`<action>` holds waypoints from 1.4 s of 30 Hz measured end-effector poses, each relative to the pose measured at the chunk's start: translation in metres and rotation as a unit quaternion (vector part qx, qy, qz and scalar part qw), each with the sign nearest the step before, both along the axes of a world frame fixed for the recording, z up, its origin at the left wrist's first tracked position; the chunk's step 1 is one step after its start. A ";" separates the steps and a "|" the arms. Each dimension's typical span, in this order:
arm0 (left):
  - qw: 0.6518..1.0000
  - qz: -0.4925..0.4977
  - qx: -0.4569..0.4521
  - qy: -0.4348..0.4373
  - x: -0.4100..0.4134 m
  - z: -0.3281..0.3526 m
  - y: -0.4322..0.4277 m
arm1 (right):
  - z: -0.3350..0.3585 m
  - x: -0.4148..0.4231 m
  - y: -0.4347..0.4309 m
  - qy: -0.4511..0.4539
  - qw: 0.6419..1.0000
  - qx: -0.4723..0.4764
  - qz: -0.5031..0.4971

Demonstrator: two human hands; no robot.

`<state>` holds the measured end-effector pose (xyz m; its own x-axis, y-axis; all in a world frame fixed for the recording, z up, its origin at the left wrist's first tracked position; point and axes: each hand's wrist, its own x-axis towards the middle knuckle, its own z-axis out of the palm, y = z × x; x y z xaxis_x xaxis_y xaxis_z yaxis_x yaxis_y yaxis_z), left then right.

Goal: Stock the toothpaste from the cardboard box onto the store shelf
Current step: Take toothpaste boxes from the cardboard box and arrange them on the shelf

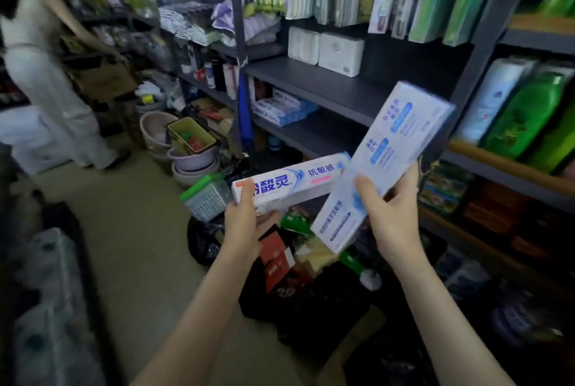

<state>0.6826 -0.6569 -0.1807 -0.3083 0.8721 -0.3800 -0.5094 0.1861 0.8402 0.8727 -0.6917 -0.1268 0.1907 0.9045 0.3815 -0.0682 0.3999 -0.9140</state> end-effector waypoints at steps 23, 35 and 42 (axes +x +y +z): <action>0.996 -0.067 -0.028 0.050 -0.215 -0.023 0.314 | -0.024 -0.198 0.389 -0.579 0.795 -0.010 0.178; 0.971 -0.224 -0.032 0.074 -0.309 -0.042 0.528 | -0.048 -0.272 0.519 -0.544 0.822 -0.157 0.060; 0.949 -0.310 -0.026 0.044 -0.341 -0.057 0.629 | -0.076 -0.316 0.555 -0.122 0.894 -0.399 -0.161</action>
